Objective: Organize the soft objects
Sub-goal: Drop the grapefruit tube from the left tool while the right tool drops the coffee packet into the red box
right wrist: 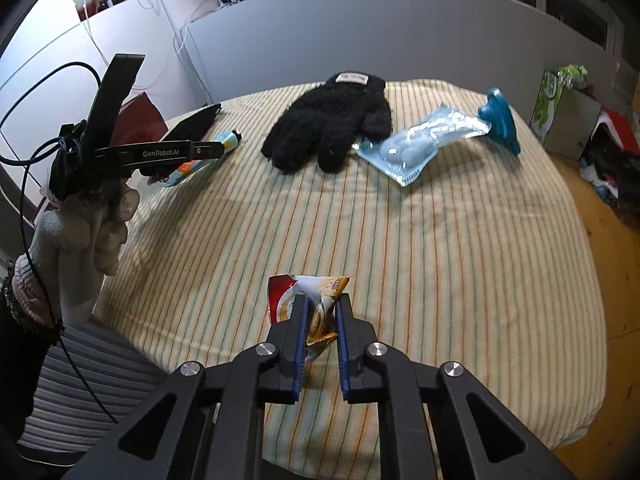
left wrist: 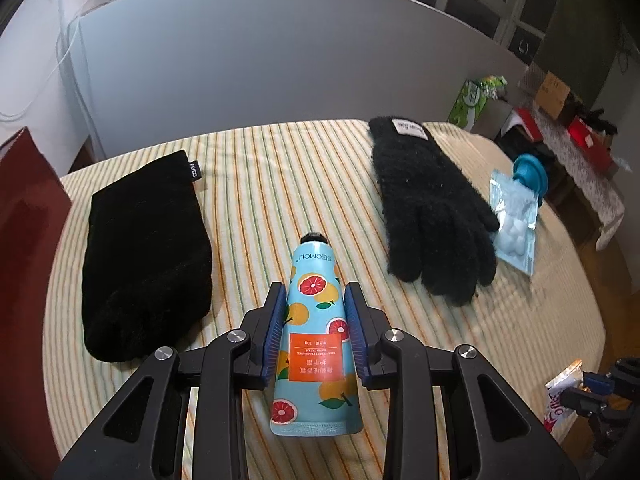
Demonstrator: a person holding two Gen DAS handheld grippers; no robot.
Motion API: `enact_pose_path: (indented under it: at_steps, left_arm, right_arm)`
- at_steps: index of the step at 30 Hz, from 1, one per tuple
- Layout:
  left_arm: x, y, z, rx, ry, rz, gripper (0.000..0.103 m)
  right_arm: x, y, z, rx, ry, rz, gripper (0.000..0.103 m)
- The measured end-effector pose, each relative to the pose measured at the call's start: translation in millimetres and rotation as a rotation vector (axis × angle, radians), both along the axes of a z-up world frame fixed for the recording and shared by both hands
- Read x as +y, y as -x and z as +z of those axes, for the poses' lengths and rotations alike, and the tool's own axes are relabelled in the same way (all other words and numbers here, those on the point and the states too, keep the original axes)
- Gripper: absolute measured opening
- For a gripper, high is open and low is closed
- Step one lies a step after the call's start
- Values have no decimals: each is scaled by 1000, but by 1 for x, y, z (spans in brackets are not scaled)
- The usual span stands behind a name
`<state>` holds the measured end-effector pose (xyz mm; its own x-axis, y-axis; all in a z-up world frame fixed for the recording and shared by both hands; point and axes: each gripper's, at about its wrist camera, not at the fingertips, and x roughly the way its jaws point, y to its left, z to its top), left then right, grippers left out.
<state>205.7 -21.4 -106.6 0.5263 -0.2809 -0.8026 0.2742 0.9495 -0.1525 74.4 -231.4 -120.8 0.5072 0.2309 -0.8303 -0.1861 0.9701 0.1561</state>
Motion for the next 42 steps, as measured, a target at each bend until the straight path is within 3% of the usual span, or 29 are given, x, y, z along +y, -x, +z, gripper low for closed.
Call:
enact_pose_path:
  at_steps: [18, 21, 34, 42]
  left_arm:
    - [-19, -7, -13, 7, -105, -75, 28]
    - [-15, -5, -11, 5, -67, -55, 28]
    - [13, 19, 36, -55, 34, -18, 28]
    - [73, 43, 88, -135, 44, 70, 28]
  right_arm:
    - [1, -3, 1, -5, -4, 3, 12]
    - [0, -3, 3, -13, -1, 2, 12]
    - [12, -27, 31, -76, 11, 44, 12]
    - [73, -62, 83, -189, 12, 173, 12]
